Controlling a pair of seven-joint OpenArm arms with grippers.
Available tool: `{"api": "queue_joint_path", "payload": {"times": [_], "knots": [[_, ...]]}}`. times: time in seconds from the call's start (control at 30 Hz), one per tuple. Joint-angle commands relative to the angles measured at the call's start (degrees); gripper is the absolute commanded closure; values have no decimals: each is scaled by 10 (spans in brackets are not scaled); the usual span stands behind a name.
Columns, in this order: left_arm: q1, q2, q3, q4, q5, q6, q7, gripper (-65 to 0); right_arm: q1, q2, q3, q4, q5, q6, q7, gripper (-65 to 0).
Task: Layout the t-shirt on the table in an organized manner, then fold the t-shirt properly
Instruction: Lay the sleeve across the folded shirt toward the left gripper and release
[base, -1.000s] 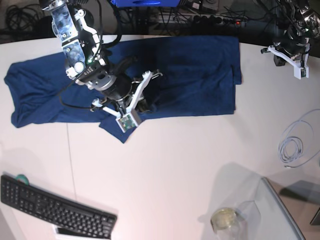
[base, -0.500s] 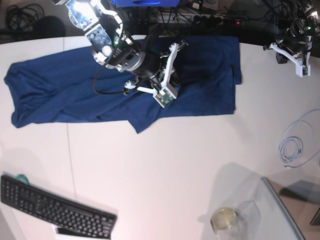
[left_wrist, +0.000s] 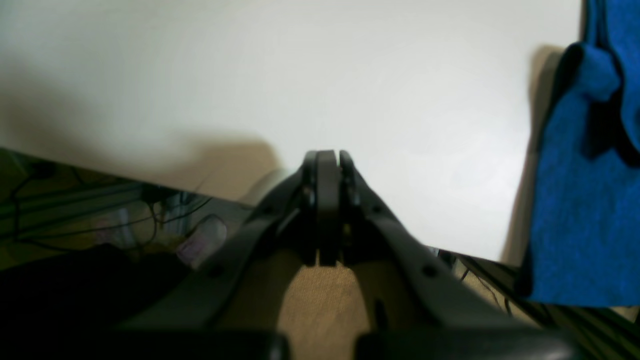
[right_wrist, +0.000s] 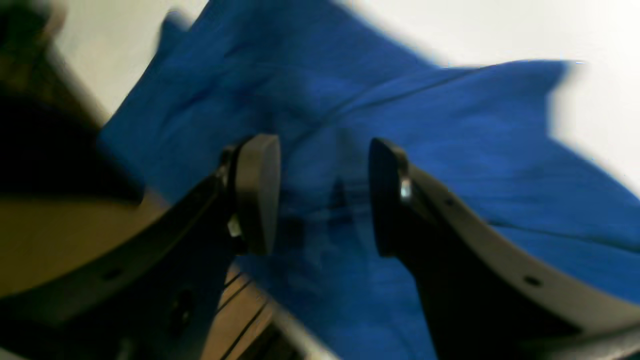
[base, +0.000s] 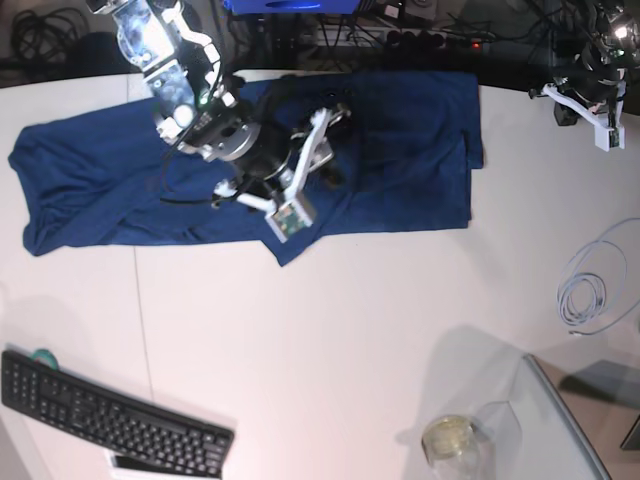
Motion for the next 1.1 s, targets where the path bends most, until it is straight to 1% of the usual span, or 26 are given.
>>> {"api": "queue_joint_path", "payload": {"times": [0.0, 0.07, 0.13, 0.2, 0.23, 0.3, 0.43, 0.57, 0.67, 0.73, 0.8, 0.87, 1.07], "knots": [[10, -12, -21, 10, -1, 7, -9, 0, 13, -18, 33, 1, 2, -2, 15, -279], [13, -11, -43, 7, -1, -6, -9, 0, 29, -39, 89, -32, 2, 2, 11, -279], [13, -11, -66, 5, -1, -49, -9, 0, 51, -46, 107, -77, 2, 3, 11, -279], [13, -10, -90, 4, -1, -97, -9, 0, 70, -47, 110, -126, 2, 2, 11, -279], [12, -9, -99, 3, -1, -115, -9, 0, 76, -49, 112, -151, 2, 0, 11, -279], [10, -5, -112, -4, 1, -115, -7, 0, 82, -49, 112, -183, 2, 0, 15, -279], [9, -4, -117, -13, 2, -115, -7, 0, 83, -49, 112, -205, 2, -1, 21, -279], [9, -4, -117, -29, 2, -115, -8, 0, 79, -47, 112, -205, 1, -1, 62, -278], [9, -4, -116, -30, 1, -115, -8, 0, 82, -45, 113, -206, 1, -2, 68, -278], [9, -4, -116, -31, 2, -115, -8, 0, 83, -45, 113, -213, 0, -13, 70, -278], [9, -4, -116, -31, 2, -115, -8, 0, 95, -45, 113, -231, 0, -45, 71, -279], [9, -4, -115, -31, 2, -115, -8, 0, 107, -45, 113, -257, 0, -62, 72, -279], [9, -4, -115, -31, 2, -115, -8, 0, 125, -47, 113, -293, 1, -65, 72, -273]]}}
